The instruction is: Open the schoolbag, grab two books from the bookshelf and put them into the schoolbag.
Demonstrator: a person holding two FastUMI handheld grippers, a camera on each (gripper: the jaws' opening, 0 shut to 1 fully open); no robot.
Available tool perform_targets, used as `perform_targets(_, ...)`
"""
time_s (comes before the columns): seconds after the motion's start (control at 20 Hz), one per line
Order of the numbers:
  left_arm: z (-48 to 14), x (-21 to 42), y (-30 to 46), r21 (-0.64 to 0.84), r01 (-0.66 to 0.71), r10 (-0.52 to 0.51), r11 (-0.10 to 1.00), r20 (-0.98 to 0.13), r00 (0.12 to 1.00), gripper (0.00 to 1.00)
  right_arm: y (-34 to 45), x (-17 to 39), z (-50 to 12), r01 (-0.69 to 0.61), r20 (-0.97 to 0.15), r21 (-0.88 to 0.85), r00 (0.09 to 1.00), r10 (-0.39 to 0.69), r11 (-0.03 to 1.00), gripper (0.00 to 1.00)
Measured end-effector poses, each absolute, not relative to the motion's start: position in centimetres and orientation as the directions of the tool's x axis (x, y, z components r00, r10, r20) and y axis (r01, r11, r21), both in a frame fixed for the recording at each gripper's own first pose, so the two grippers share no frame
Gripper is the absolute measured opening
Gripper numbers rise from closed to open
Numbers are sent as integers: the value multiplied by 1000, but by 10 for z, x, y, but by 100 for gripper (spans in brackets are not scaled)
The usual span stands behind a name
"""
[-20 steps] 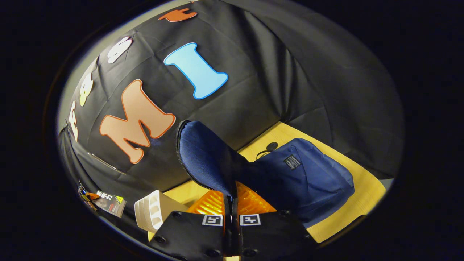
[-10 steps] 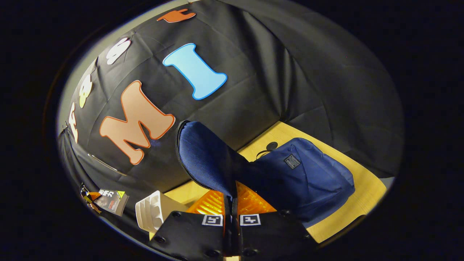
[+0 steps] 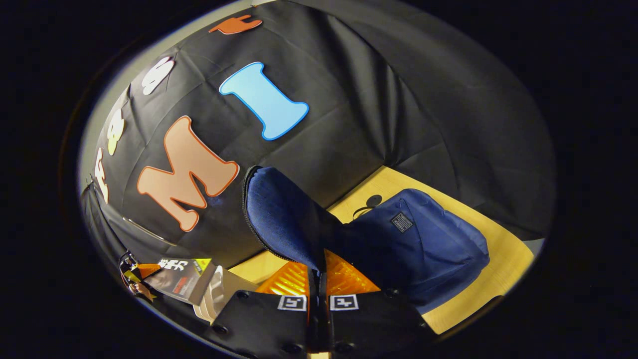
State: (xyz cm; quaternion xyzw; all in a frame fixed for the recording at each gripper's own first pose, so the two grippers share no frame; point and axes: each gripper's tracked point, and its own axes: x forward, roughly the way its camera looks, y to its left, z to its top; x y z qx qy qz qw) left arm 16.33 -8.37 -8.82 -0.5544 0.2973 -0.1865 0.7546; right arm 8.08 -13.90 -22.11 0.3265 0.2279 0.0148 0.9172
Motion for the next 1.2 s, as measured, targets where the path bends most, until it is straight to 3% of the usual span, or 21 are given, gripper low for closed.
perform_targets(0.25,-125,181,-185,-945,-67,-670,320,-275,689,37,-139,80,-222,119,-394,629,901,183,768,2)
perform_targets(0.75,-204,204,-323,-920,-95,-685,381,-350,639,37,-144,86,-211,103,-366,655,910,196,749,4)
perform_targets(1.2,-248,205,-415,-942,-142,-689,306,-321,650,37,-131,87,-211,37,-357,653,896,265,756,3)
